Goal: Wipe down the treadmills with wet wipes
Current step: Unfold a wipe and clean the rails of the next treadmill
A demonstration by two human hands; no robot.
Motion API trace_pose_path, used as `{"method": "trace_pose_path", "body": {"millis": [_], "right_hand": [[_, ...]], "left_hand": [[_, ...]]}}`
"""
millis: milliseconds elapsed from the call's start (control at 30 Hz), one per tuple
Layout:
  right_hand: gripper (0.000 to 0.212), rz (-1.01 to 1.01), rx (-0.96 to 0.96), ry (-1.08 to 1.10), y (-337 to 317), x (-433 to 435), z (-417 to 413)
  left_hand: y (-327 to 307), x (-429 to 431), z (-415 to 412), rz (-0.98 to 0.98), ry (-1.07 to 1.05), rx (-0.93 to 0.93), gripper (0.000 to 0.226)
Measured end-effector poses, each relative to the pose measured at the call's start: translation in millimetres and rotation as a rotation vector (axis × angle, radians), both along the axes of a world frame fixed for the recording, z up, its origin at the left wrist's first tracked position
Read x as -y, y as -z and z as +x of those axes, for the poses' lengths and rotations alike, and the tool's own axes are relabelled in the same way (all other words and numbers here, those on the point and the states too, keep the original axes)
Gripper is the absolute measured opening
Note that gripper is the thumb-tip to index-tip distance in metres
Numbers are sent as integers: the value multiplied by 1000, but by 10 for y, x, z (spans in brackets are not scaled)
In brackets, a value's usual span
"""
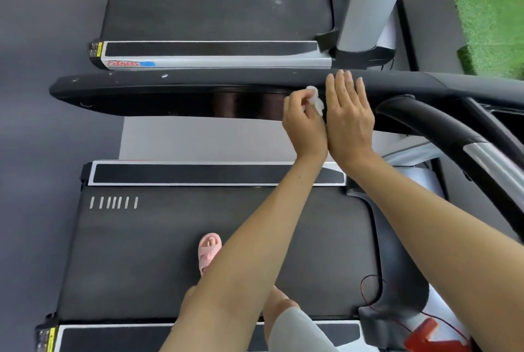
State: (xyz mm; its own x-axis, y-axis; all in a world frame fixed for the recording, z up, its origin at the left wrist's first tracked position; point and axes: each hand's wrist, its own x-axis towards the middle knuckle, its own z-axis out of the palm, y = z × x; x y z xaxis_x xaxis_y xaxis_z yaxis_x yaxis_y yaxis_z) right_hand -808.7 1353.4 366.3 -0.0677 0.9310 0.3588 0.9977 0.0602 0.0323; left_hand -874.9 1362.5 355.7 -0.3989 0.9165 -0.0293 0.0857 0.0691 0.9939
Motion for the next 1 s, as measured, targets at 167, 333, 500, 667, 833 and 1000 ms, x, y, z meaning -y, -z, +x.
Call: {"method": "trace_pose_path", "body": {"millis": [167, 333, 500, 667, 833, 1000], "right_hand": [[62, -19, 27, 14, 7, 28, -7], [62, -89, 23, 32, -16, 38, -18], [64, -258, 26, -40, -147, 37, 71], [69, -348, -520, 78, -535, 120, 43], [31, -381, -1587, 416, -644, 324, -150], [10, -629, -1773, 465, -573, 412, -174]], "left_hand": [[115, -74, -470, -5, -325, 27, 16], [97, -256, -426, -68, -332, 79, 17], [-67, 12, -106, 59, 208, -110, 12], [-304, -132, -574, -283, 482, 188, 17], [-516, -72, -904, -506, 651, 660, 23], [-584, 48, -965, -548, 681, 648, 26]]}}
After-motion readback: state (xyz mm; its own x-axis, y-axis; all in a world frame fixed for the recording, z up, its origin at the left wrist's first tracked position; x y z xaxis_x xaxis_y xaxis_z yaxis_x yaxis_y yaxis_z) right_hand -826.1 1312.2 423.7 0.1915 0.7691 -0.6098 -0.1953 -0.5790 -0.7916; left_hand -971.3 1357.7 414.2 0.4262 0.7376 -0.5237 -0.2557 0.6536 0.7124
